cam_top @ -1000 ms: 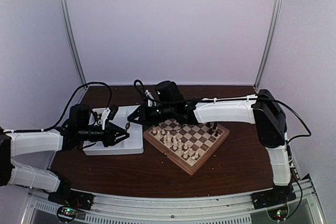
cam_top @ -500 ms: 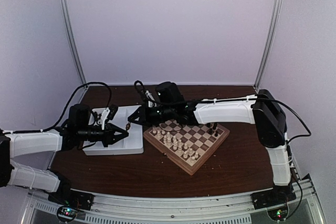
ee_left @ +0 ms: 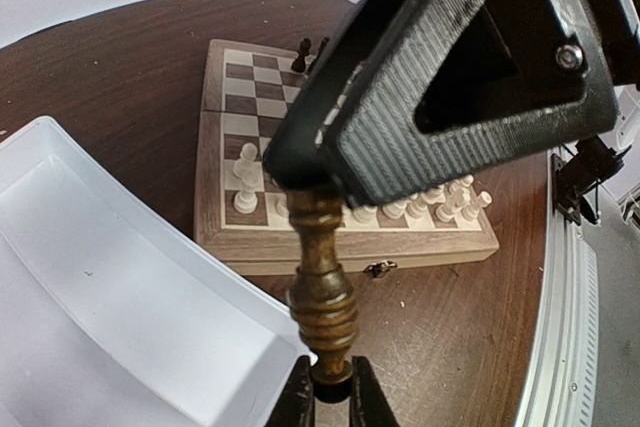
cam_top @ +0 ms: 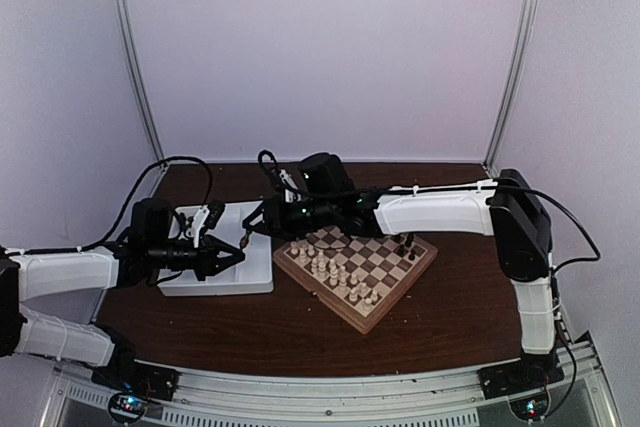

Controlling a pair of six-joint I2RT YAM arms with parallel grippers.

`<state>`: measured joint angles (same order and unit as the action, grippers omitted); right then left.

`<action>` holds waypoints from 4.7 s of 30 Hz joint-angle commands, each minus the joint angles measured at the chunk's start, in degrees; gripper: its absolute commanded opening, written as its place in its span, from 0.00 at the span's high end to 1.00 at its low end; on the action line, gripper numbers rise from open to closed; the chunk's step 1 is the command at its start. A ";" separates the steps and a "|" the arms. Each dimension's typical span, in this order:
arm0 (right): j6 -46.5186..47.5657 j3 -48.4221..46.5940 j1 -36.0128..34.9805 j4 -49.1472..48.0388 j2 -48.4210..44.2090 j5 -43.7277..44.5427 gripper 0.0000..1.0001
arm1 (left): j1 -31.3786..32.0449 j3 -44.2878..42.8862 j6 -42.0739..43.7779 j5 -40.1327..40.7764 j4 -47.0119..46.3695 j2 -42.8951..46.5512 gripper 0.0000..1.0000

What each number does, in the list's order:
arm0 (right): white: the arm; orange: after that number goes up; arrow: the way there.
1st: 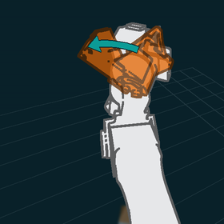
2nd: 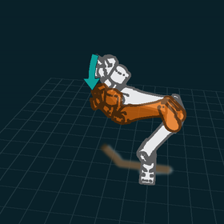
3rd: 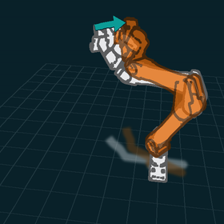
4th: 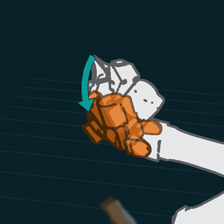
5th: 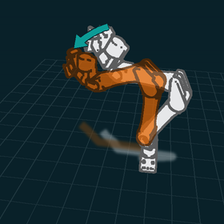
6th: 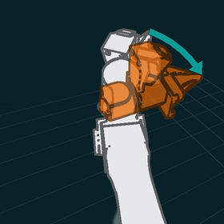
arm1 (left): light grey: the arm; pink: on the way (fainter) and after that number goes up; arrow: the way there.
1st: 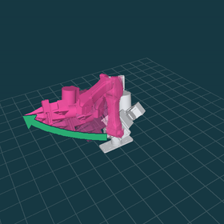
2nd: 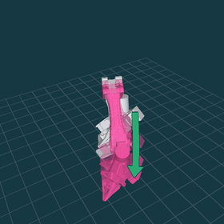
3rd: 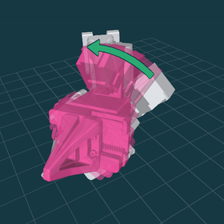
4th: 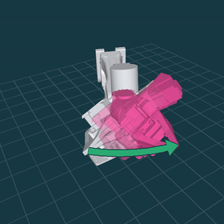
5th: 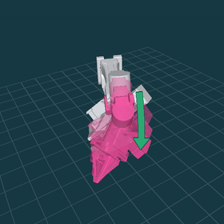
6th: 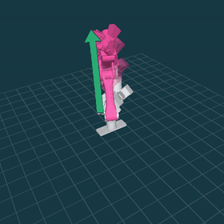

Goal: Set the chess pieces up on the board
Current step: Pick up the chess piece from the storage box, then place the chess piece on the chessboard.

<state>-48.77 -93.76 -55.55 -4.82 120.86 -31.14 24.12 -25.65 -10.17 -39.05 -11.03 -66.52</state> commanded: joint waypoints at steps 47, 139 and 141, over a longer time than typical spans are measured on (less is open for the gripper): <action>1.25 -2.23 -0.34 3.11 -0.08 -2.26 0.71 | 0.32 -2.48 1.23 -3.58 -0.65 -1.95 1.00; 29.78 44.48 22.83 23.49 -46.97 40.05 0.93 | 0.31 2.35 -0.62 14.71 -2.23 5.61 1.00; 30.04 44.62 22.77 22.18 -44.99 39.32 0.93 | 0.31 2.26 -0.56 14.86 -1.92 5.51 1.00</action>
<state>-19.40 -50.09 -33.06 21.15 72.86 10.68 24.12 -23.62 -10.02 -24.38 -9.45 -60.75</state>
